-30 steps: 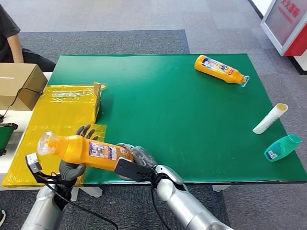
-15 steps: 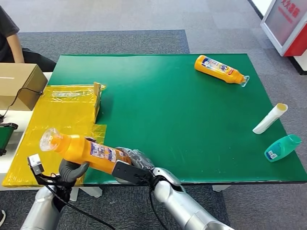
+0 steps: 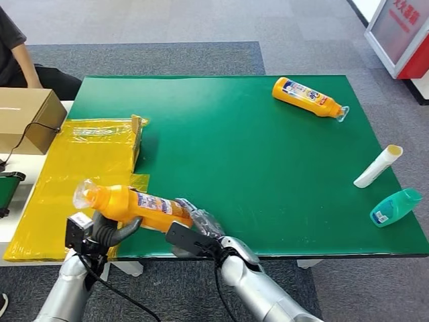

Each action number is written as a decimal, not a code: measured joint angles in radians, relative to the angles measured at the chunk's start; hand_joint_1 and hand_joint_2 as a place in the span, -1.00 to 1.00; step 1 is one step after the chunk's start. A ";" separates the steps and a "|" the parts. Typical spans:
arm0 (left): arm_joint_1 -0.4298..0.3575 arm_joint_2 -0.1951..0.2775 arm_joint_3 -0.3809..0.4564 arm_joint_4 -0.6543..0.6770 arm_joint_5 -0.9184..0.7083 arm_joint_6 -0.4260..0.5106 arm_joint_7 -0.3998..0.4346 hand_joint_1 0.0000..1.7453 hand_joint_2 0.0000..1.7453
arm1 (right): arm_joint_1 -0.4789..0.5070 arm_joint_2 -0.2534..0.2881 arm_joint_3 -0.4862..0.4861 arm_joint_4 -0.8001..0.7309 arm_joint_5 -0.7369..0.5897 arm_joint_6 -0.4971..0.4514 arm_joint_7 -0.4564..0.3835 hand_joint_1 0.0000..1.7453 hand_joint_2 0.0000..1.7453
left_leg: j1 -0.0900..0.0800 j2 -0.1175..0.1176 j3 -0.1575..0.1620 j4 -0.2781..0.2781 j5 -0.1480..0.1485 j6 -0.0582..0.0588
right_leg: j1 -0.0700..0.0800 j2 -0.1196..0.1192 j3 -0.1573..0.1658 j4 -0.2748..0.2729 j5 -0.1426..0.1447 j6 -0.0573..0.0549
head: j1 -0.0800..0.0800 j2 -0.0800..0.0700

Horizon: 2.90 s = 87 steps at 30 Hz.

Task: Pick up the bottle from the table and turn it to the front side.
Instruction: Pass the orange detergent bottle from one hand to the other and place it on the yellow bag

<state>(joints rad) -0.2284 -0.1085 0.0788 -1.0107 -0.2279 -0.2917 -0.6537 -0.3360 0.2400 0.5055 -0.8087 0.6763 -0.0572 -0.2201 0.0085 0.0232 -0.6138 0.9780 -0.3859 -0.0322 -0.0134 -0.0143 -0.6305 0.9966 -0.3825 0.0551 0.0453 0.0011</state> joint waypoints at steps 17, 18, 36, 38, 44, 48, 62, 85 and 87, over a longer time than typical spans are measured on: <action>0.050 -0.001 -0.007 -0.330 -0.463 0.325 0.167 1.00 1.00 | 0.111 -0.019 -0.128 -0.195 0.073 0.028 0.017 -1.00 1.00 | 0.000 0.000 0.001 0.000 0.000 -0.001 | 0.000 0.001 0.000 0.000 -0.001 -0.001 | 0.000 0.000; 0.053 -0.002 -0.013 -0.349 -0.497 0.330 0.189 1.00 1.00 | 0.115 -0.019 -0.133 -0.201 0.076 0.028 0.019 -1.00 1.00 | 0.000 0.000 0.001 0.000 0.000 -0.001 | 0.000 0.000 0.000 0.000 -0.001 -0.001 | 0.000 0.000; 0.011 -0.025 -0.105 -0.435 -1.016 0.279 0.681 1.00 1.00 | 0.186 -0.019 -0.241 -0.324 0.155 0.076 0.052 -1.00 1.00 | 0.000 0.001 0.001 0.000 -0.001 -0.001 | 0.000 0.001 0.000 0.000 0.000 -0.002 | 0.000 0.000; 0.001 -0.029 -0.095 -0.432 -1.053 0.280 0.695 1.00 1.00 | 0.187 -0.019 -0.249 -0.328 0.162 0.079 0.051 -1.00 1.00 | 0.000 0.001 0.001 0.000 0.000 -0.001 | 0.000 0.001 0.000 0.000 0.001 -0.002 | 0.000 0.000; -0.022 -0.031 -0.034 -0.413 -1.135 0.285 0.714 1.00 1.00 | 0.194 -0.018 -0.267 -0.332 0.164 0.075 0.045 -1.00 1.00 | 0.001 0.000 0.001 0.000 0.000 -0.002 | 0.001 0.001 0.000 0.000 0.001 -0.002 | 0.000 0.000; -0.027 -0.030 0.006 -0.402 -1.155 0.292 0.712 1.00 1.00 | 0.201 -0.018 -0.293 -0.357 0.154 0.043 0.040 -1.00 1.00 | 0.000 0.000 0.001 0.000 0.000 -0.001 | 0.000 0.001 0.000 0.000 0.001 -0.002 | 0.000 0.000; -0.010 -0.037 0.112 -0.412 -1.212 0.328 0.682 1.00 1.00 | 0.212 -0.018 -0.457 -0.459 0.168 0.006 0.062 -1.00 1.00 | 0.000 0.000 0.001 0.000 0.000 -0.001 | 0.000 0.001 0.000 0.000 0.001 -0.002 | 0.000 0.000; -0.031 0.041 0.101 -0.300 -1.236 0.461 0.583 -1.00 -1.00 | 0.196 -0.007 -0.483 -0.455 0.150 0.020 0.008 -1.00 1.00 | 0.000 0.000 0.001 0.000 0.000 -0.001 | 0.000 0.001 0.000 0.000 0.001 -0.002 | 0.000 0.000; -0.041 0.052 0.092 -0.268 -1.237 0.492 0.574 -1.00 -1.00 | 0.188 -0.007 -0.478 -0.447 0.143 0.019 0.005 -1.00 1.00 | 0.000 0.000 0.001 0.000 0.000 -0.001 | 0.000 0.001 0.000 0.000 0.001 -0.002 | 0.000 0.000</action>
<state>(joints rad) -0.2698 -0.0567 0.1708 -1.2783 -1.4652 0.1999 -0.0796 -0.1479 0.2327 0.0277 -1.2559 0.8193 -0.0382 -0.2152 0.0088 0.0236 -0.6131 0.9779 -0.3858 -0.0335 -0.0129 -0.0137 -0.6309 0.9966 -0.3813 0.0528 0.0452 0.0011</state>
